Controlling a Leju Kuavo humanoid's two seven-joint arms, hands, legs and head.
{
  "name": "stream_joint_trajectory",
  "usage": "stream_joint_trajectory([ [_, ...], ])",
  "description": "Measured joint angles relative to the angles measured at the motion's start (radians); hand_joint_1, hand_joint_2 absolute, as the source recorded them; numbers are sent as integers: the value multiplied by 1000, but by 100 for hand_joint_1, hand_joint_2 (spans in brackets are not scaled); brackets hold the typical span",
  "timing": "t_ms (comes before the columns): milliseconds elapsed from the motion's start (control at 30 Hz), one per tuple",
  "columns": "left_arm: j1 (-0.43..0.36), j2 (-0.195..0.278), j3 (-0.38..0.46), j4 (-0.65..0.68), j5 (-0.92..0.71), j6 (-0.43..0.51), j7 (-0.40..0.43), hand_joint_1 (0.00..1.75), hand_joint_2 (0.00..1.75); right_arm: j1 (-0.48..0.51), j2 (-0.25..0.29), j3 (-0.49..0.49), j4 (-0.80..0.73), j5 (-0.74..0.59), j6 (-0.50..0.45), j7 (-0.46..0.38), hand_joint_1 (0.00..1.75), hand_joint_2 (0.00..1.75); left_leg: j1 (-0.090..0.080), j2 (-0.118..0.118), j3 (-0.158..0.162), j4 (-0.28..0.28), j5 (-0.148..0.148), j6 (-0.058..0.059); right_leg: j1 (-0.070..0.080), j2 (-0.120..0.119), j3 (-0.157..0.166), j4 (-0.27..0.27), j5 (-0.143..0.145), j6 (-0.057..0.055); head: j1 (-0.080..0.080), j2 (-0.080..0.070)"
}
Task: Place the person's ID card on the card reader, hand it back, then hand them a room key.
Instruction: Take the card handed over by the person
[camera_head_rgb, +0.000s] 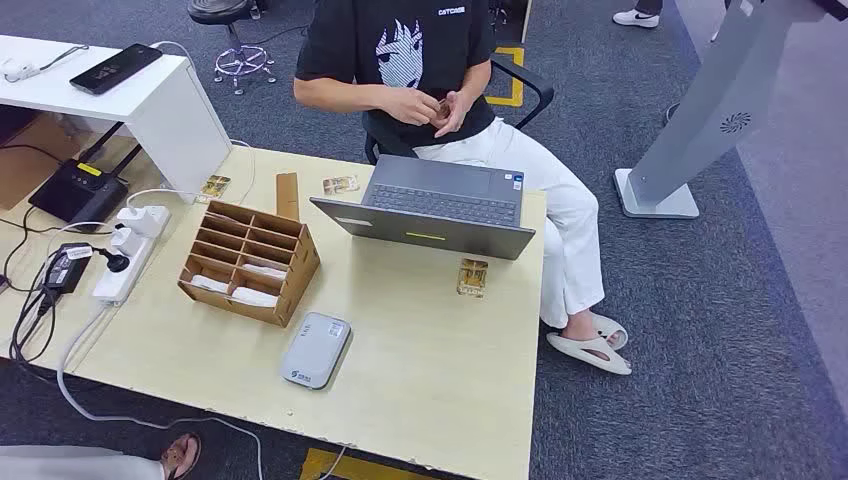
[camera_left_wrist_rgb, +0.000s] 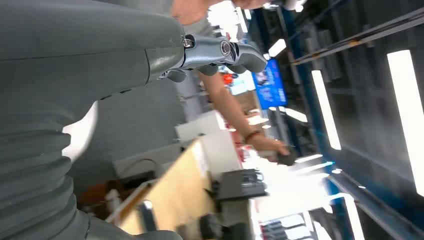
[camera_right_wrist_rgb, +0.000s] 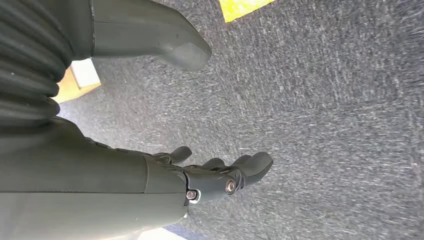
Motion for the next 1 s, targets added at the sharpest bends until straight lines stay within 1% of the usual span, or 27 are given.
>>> stream_joint_trajectory([
  [67, -2, 12, -23, -21, -9, -3, -1, 0, 175, 0, 0, 0, 1, 4, 2, 6, 0, 175, 0, 0, 0, 0, 0, 0, 0, 0, 0, 0, 0, 0, 0, 0],
  [167, -26, 49, -86, -63, -42, -20, -2, 0, 175, 0, 0, 0, 3, 22, 12, 24, 0, 175, 0, 0, 0, 0, 0, 0, 0, 0, -1, 0, 0, 0, 0, 0],
  [300, -102, 101, -152, -72, -111, -49, 25, 0, 175, 0, 0, 0, 5, 52, 30, 43, 0, 175, 0, 0, 1, 0, 1, -1, 0, 0, 1, 0, 1, -1, 0, 0],
  [400, -155, 128, -185, -63, -167, -59, 54, 0, 175, 0, 0, 0, 5, 69, 40, 52, 0, 175, 0, 0, 1, 0, 2, -2, 0, 1, 2, 1, 2, -1, 0, 0],
  [667, -221, 147, -214, -22, -247, -54, 85, 0, 175, -1, 0, 0, 5, 86, 49, 59, 0, 175, 0, 3, 2, 0, 2, -2, 0, 4, 0, 0, 1, -1, -2, 0],
  [1000, -404, 155, -295, 146, -436, -38, 177, 0, 175, -4, -2, 7, 5, 135, 77, 79, 0, 175, 0, 3, 2, 0, 3, -2, 0, 4, 1, 0, 3, -2, -2, 0],
])
